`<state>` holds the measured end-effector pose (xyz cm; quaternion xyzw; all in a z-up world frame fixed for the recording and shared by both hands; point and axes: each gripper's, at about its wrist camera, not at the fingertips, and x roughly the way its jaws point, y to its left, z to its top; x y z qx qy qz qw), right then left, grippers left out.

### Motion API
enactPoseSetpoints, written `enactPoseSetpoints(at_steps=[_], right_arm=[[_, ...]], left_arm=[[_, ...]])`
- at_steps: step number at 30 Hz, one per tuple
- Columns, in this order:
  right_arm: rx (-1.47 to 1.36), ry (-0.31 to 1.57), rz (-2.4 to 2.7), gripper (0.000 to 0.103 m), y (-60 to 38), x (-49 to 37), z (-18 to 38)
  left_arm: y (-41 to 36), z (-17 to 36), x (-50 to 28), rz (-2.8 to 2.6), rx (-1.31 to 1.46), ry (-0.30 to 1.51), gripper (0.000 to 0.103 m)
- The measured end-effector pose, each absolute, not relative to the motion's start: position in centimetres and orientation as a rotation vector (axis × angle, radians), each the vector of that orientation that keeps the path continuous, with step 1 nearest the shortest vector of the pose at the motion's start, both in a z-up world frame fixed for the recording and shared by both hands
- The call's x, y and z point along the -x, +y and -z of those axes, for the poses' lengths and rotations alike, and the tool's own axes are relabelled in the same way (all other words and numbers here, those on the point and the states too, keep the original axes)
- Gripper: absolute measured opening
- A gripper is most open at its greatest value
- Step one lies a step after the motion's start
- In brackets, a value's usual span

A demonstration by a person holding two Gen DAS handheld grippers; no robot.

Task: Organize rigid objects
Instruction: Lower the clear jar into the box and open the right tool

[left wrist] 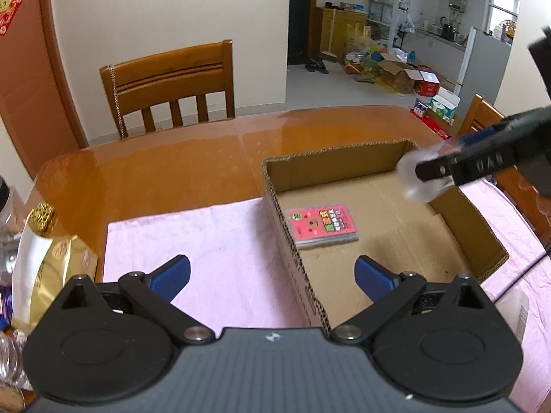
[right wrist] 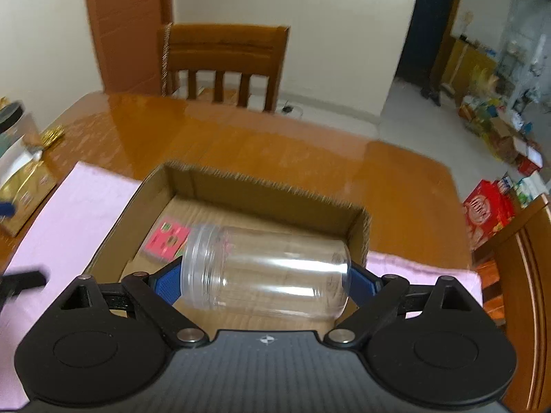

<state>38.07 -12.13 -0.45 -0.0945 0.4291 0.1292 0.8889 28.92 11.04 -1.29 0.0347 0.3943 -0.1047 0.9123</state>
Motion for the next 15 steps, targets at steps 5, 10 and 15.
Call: enactPoseSetpoints(at_steps=[5,10,15], right_arm=[[0.172,0.873,-0.253,0.103,-12.8,-37.2,-0.2],[0.146,0.873,-0.239,0.103,-14.0,-35.3,-0.8],[0.145,0.877,-0.234,0.103,-14.8,-33.3,-0.8]], left_arm=[[11.3,1.2,-27.9,0.211,-0.066,0.826,0.101],[11.0,0.9,-26.9,0.213,-0.074,0.819,0.101],[10.4,1.0,-25.6,0.210,-0.082,0.810,0.101]])
